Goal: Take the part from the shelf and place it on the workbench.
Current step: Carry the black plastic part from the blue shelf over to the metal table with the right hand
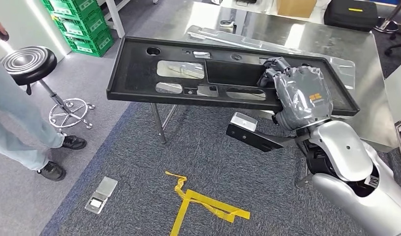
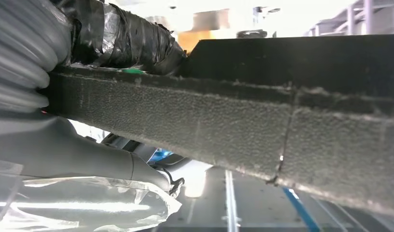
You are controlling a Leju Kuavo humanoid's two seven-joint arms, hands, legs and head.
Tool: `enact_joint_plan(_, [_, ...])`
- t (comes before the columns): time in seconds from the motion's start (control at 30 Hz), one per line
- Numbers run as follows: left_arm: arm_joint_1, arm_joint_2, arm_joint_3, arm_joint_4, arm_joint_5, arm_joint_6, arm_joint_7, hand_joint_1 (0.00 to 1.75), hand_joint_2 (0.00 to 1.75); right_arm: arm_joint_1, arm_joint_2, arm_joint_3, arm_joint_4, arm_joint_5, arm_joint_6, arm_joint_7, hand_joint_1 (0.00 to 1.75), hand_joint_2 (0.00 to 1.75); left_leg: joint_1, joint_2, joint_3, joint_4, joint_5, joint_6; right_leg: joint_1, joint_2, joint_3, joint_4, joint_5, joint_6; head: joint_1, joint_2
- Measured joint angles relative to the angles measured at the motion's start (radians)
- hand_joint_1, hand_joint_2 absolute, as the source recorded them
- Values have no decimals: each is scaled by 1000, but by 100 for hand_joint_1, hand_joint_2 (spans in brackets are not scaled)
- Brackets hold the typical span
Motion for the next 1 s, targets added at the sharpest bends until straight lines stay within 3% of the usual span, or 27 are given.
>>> enact_joint_plan(0.03, [0,0,0,0,0,0,0,0,175,-8,2,6,10,0,0,0,175,175,-3,5,6,-18,1,6,3,-11,0,2,-2,5,2,0])
enact_joint_plan(0.1, [2,1,0,0,0,0,0,0,175,-21,8,19,28,-1,0,0,175,175,-3,-19,0,-21,5,20,3,-27,0,1,-5,16,4,0])
enact_joint_plan(0.17, [4,-1,0,1,0,0,0,0,175,-34,14,34,46,-11,0,6,175,175,1,-42,-2,-24,11,32,-2,14,-14,34,-32,27,5,0])
enact_joint_plan(0.23, [2,-3,0,1,0,0,-1,0,175,-48,17,47,70,-36,2,23,175,175,3,-66,-5,-25,15,41,-6,81,-67,147,-91,33,7,0])
enact_joint_plan(0.3, [0,-4,0,1,0,-1,-1,0,175,-60,16,57,109,-71,10,44,175,175,2,-92,-7,-25,18,45,-6,103,-131,275,-133,33,8,0])
enact_joint_plan(0.33, [0,-4,0,1,0,-2,1,0,175,-63,13,60,131,-87,16,55,175,175,1,-106,-7,-25,19,47,-6,106,-146,299,-129,31,8,0])
enact_joint_plan(0.37, [1,-4,0,1,0,-2,5,0,175,-67,6,62,154,-105,24,68,175,175,0,-120,-7,-25,19,47,-5,108,-144,285,-107,27,8,0])
enact_joint_plan(0.43, [2,-6,0,1,0,-4,14,0,175,-78,-15,60,197,-145,42,101,175,175,-1,-142,-6,-25,21,48,-2,113,-98,169,-32,15,8,0])
enact_joint_plan(0.5, [4,-9,0,1,1,-7,23,0,175,-85,-43,49,240,-212,49,141,175,175,-2,-159,-10,-23,23,42,3,120,-50,52,13,0,8,0])
enact_joint_plan(0.57, [7,-12,0,1,1,-9,32,0,175,-70,-78,24,277,-286,38,165,175,175,-4,-167,-16,-19,23,41,6,124,-33,5,15,2,7,0])
enact_joint_plan(0.63, [13,-11,0,1,1,-10,41,0,175,-40,-117,-5,301,-330,20,171,175,175,-3,-166,-16,-20,22,46,5,126,-31,-2,14,9,7,0])
enact_joint_plan(0.77, [14,-11,0,1,1,-10,48,0,175,8,-179,-47,326,-352,3,172,175,175,-4,-158,-11,-28,24,41,5,133,-23,-1,16,4,6,0])
enact_joint_plan(1.0, [12,-11,-1,1,-2,-10,48,0,175,83,-213,-141,357,-355,34,172,175,175,-5,-154,-7,-31,24,38,4,137,-21,-4,17,3,7,0])
